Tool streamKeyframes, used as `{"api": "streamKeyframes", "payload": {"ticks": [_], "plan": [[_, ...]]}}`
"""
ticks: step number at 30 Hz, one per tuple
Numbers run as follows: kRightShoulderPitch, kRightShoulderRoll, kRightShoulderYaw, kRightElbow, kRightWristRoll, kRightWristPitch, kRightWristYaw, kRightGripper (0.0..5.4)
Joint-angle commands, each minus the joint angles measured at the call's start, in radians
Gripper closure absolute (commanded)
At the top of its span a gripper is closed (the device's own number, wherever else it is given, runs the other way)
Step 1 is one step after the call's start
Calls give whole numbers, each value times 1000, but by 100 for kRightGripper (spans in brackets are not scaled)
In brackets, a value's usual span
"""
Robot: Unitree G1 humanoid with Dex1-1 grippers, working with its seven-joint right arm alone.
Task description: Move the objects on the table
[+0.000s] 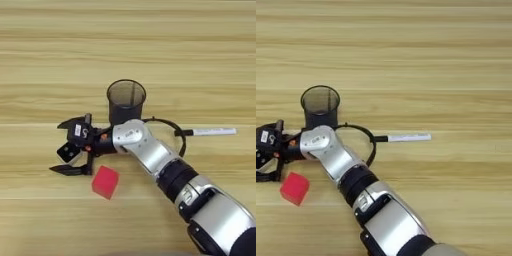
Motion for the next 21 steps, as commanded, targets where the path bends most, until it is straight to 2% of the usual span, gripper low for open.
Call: {"api": "streamKeyframes", "payload": {"ticks": [1, 15, 21], "plan": [[-48, 25, -27, -82, 34, 8, -14, 3], [-32, 1, -70, -284, 105, 94, 11, 3], [-8, -24, -80, -399, 141, 139, 17, 3]]}}
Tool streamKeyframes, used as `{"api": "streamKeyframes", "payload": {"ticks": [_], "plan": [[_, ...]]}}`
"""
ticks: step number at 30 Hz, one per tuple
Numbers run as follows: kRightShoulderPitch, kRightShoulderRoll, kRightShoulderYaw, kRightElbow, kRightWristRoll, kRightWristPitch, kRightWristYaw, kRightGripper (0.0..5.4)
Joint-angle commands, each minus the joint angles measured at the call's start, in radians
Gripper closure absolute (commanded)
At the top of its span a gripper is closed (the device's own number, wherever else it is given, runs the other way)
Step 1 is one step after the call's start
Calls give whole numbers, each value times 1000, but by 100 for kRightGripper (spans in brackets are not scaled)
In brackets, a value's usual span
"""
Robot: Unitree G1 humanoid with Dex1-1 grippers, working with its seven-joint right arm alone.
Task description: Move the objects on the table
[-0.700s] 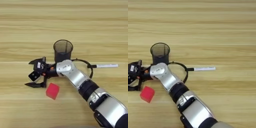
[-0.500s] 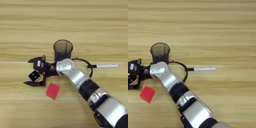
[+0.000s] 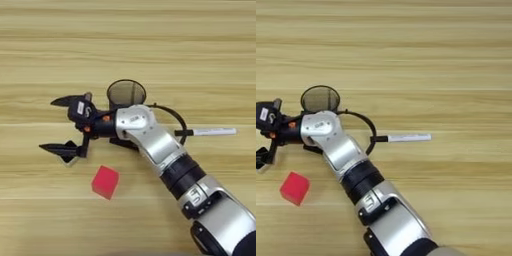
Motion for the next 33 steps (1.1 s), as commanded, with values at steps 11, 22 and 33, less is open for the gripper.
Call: {"api": "streamKeyframes", "payload": {"ticks": [11, 22, 33], "plan": [[-42, -95, -166, -451, 202, 195, -21, 3], [-60, -195, -283, -454, 266, 217, -53, 3], [-127, -256, -376, -251, 248, 131, -114, 3]]}}
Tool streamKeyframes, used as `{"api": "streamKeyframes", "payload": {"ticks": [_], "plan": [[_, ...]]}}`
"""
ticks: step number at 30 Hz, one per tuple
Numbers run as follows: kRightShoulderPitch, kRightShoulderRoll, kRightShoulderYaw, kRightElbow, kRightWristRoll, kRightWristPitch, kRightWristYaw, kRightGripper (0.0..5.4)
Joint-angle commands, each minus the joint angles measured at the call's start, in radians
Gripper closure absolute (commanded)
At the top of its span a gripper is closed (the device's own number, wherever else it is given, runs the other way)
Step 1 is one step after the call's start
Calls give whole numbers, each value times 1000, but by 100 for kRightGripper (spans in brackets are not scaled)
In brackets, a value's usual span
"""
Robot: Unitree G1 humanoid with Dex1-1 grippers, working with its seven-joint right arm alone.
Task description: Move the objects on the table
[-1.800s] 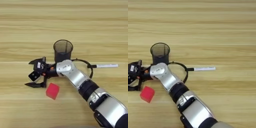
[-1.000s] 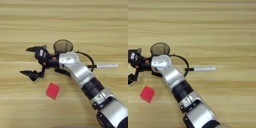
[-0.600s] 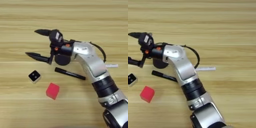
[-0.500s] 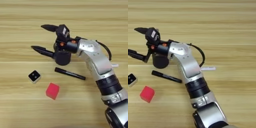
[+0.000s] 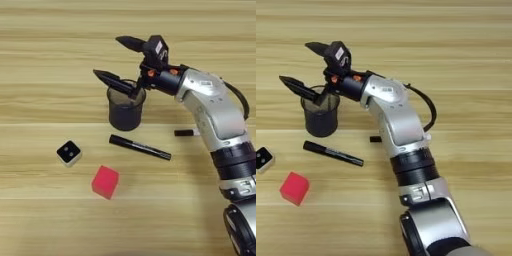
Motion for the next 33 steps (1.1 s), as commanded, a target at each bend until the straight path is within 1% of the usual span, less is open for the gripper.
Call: {"api": "streamKeyframes", "payload": {"ticks": [1, 5, 10, 14, 22, 33], "plan": [[-129, -25, -56, 96, -10, -85, -67, 3], [-178, -39, -96, 232, -20, -137, -116, 3], [-221, -68, -127, 354, -30, -201, -143, 3], [-254, -96, -144, 450, -50, -262, -168, 3], [-307, -117, -151, 614, -88, -353, -202, 3], [-362, -132, -150, 783, -132, -440, -235, 3]]}}
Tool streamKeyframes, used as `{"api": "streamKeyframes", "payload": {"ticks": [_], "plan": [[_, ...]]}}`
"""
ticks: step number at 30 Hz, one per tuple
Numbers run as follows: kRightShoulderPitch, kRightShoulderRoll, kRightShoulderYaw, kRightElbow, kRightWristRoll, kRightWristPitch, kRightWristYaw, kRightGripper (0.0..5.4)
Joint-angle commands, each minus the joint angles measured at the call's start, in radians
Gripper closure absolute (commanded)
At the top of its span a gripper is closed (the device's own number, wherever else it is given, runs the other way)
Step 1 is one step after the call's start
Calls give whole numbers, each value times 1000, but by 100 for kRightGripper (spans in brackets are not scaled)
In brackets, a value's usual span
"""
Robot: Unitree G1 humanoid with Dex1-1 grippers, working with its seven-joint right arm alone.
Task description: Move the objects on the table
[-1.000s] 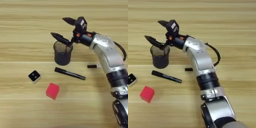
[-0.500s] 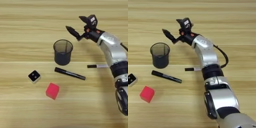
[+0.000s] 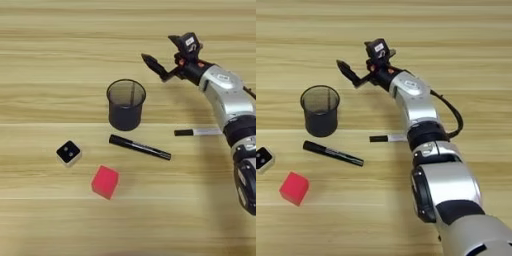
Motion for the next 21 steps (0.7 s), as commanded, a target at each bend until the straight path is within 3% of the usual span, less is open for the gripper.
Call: {"api": "streamKeyframes", "payload": {"ticks": [1, 21], "plan": [[-120, -31, -11, 3, -10, -53, -32, 3], [-166, -27, 13, 177, -99, -125, -104, 3]]}}
